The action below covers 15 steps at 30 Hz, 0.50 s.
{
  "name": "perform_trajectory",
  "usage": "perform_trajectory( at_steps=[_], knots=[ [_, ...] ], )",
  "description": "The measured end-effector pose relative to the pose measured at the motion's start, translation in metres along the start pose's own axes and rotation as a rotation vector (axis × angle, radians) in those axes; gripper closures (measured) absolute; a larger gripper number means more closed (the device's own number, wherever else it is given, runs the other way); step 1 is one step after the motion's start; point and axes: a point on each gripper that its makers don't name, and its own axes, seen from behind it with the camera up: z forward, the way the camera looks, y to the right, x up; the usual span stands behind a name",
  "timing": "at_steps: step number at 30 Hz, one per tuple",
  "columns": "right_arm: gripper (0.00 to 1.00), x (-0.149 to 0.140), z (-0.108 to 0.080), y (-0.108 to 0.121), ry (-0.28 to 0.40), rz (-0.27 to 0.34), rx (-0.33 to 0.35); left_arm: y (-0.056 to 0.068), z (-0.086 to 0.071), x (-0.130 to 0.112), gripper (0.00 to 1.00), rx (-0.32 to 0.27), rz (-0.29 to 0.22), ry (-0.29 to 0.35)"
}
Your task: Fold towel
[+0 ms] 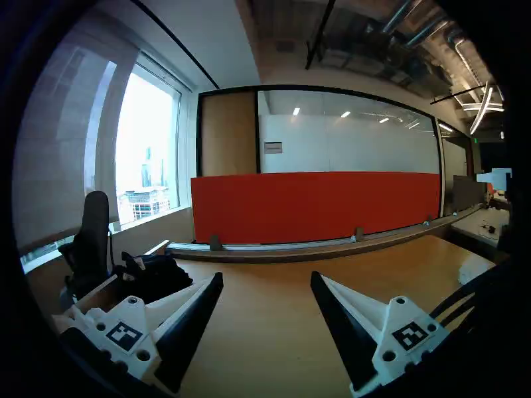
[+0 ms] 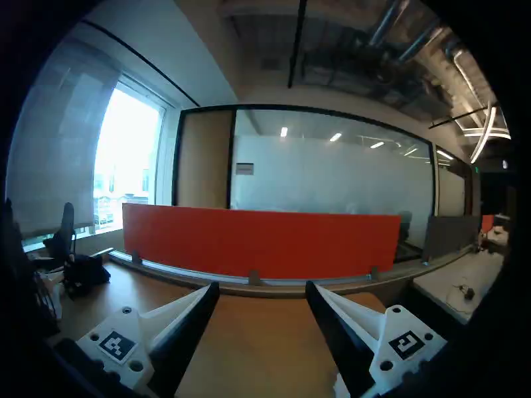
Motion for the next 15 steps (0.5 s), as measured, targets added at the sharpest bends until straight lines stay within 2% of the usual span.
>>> perform_trajectory(
  at_steps=[9, 15],
  knots=[
    [0.00, -0.016, -0.001, 0.001, 0.000, -0.001, -0.024, 0.001, -0.002, -0.043, 0.02, -0.011, 0.018, 0.000],
    [0.00, -0.023, -0.004, -0.004, 0.012, -0.012, -0.034, 0.001, -0.001, -0.063, 0.02, -0.026, 0.001, 0.019]
  ],
)
